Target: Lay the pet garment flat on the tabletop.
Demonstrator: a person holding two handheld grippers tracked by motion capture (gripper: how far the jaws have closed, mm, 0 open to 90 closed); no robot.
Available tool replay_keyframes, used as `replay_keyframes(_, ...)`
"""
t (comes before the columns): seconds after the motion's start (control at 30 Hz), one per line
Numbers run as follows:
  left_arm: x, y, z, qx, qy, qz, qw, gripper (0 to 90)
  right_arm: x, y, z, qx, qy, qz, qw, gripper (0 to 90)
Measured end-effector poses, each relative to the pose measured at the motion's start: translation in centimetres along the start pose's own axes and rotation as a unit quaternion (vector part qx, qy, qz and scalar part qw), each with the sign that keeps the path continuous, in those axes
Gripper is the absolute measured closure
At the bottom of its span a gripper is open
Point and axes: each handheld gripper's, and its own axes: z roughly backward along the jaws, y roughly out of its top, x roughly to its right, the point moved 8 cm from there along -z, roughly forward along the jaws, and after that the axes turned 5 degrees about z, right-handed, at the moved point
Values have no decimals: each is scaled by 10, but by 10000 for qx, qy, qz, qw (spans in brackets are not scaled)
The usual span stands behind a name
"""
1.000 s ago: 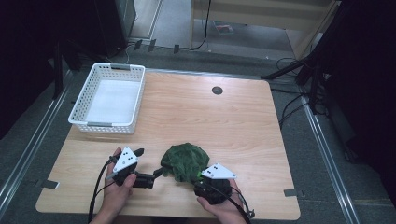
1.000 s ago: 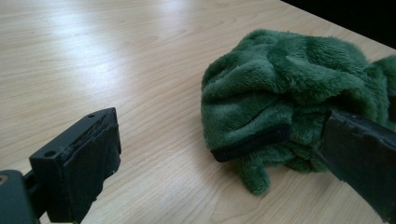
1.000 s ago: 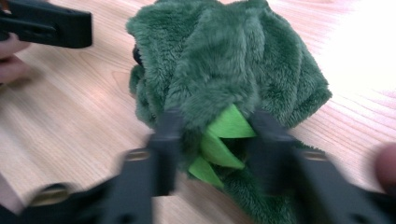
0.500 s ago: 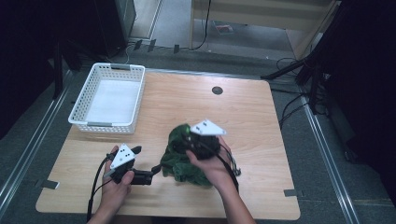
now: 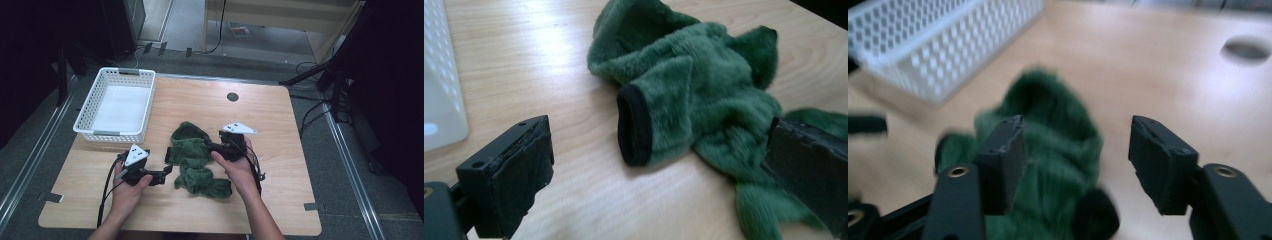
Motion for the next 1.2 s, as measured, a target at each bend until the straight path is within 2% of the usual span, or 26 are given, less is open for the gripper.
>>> replay_keyframes(0.03, 0, 3, -3, 42, 156, 30, 9999, 44, 0, -7, -2, -108, 45, -11, 9999, 480)
replay_keyframes(0.07, 0, 5, -7, 65, 329, 108, 9994, 189, 0, -15, -4, -168, 9, -10, 9999, 503)
replay_keyframes(0.1, 1, 7, -10, 73, 303, 141, 9994, 283, 1, -23, -6, -233, -11, -95, 9997, 504)
replay_keyframes(0.17, 3, 7, -17, -13, 192, 311, 9993, 369, 1, -32, -11, -325, 119, -224, 9992, 503)
replay_keyframes(0.23, 4, 4, -25, -200, 160, 495, 9984, 418, 0, -42, -18, -524, 174, -226, 9982, 506)
replay_keyframes(0.27, 4, 2, -29, -337, 122, 573, 9977, 445, -1, -46, -21, -627, 189, -196, 9977, 549)
replay_keyframes(0.3, 4, 0, -34, -453, 152, 618, 9969, 489, -1, -51, -25, -745, 174, -146, 9970, 638)
replay_keyframes(0.33, 5, -3, -38, -581, 136, 697, 9958, 516, -2, -55, -27, -842, 151, -83, 9963, 768)
replay_keyframes(0.4, 5, -8, -46, -776, 22, 819, 9936, 599, -3, -60, -28, -882, 181, 80, 9959, 826)
replay_keyframes(0.47, 4, -8, -47, -776, -142, 952, 9923, 712, -3, -60, -26, -816, 230, 182, 9962, 844)
replay_keyframes(0.5, 4, -8, -47, -776, -142, 952, 9923, 765, -3, -60, -26, -816, 230, 182, 9962, 844)
replay_keyframes(0.53, 4, -7, -46, -768, -234, 985, 9919, 832, -3, -60, -19, -785, 409, 169, 9959, 847)
replay_keyframes(0.57, 4, -6, -42, -805, -386, 1007, 9909, 857, -3, -60, -15, -788, 531, 107, 9954, 847)
replay_keyframes(0.6, 4, -6, -42, -805, -386, 1007, 9909, 862, -3, -60, -15, -788, 531, 107, 9954, 847)
replay_keyframes(0.63, 6, -5, -36, -892, -583, 929, 9900, 866, -3, -58, -4, -693, 750, -69, 9947, 846)
replay_keyframes(0.73, 12, -5, -26, -956, -779, 759, 9895, 869, -2, -59, 16, -611, 714, -58, 9956, 843)
replay_keyframes(0.83, 21, -10, -19, -1072, -934, 481, 9887, 869, -5, -64, 33, -514, 777, -51, 9956, 844)
replay_keyframes(0.87, 22, -14, -19, -1124, -925, 374, 9886, 869, -7, -66, 39, -489, 802, -69, 9956, 844)
replay_keyframes(0.93, 20, -19, -21, -1189, -843, 342, 9887, 866, -9, -73, 44, -484, 760, -27, 9959, 839)
replay_keyframes(1.0, 17, -23, -25, -1250, -782, 442, 9881, 855, -4, -83, 39, -620, 597, 20, 9963, 797)
replay_keyframes(1.03, 17, -23, -25, -1250, -782, 442, 9881, 824, -2, -86, 36, -651, 540, -58, 9964, 748)
replay_keyframes(1.07, 13, -19, -26, -1081, -529, 457, 9917, 734, 1, -86, 35, -606, 501, -145, 9968, 685)
replay_keyframes(1.13, 11, -11, -22, -855, -553, 548, 9933, 553, 4, -78, 39, -346, 456, -162, 9982, 587)
replay_keyframes(1.2, 9, -1, -18, -640, -599, 615, 9943, 482, 6, -64, 45, -58, 511, -139, 9986, 541)
